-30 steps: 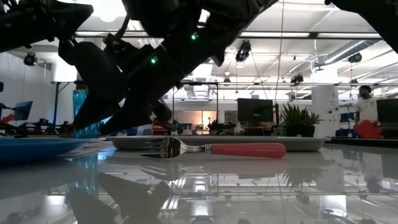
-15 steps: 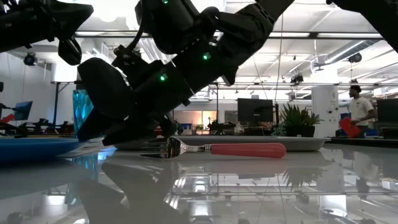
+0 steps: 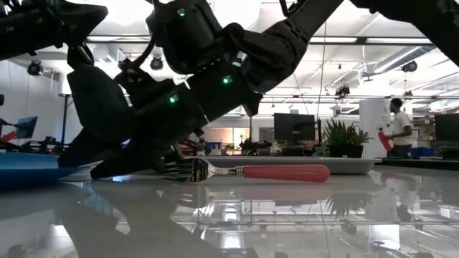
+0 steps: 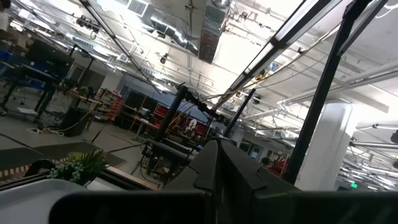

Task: Pick and place plate/cup/fork/spoon on tray
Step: Put the blue plate on the left side of the gray tray

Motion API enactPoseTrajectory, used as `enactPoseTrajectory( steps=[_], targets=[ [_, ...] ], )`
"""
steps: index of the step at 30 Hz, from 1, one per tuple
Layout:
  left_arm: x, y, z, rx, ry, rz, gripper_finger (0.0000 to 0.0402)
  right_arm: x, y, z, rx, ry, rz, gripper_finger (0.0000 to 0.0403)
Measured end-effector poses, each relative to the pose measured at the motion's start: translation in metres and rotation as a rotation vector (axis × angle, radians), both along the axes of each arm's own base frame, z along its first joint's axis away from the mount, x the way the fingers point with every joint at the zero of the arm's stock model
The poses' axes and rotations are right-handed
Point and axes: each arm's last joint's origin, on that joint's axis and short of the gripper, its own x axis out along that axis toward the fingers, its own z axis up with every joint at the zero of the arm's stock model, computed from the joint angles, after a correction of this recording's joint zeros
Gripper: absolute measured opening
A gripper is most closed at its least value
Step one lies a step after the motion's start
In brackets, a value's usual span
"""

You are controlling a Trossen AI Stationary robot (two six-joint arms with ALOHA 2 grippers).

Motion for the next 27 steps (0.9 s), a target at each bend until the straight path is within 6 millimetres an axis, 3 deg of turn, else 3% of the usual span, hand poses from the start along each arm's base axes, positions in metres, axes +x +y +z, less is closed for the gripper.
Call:
enactPoseTrajectory(
  steps=[7,20,27],
  targets=[
    [0.0,0.0,0.0,0.0,0.0,0.0,0.0,0.005,-0.007,0.006,0.086,-0.005,0.006,0.0181],
    [0.0,0.0,0.0,0.0,0.0,0.0,0.0,0.014,-0.028,0.02,0.311,-0.007,0.007,0.0022],
    [0.0,0.0,0.0,0.0,0.0,0.0,0.0,0.015,-0.04,0.032,0.429,-0.003,0.026,0.0009]
  ],
)
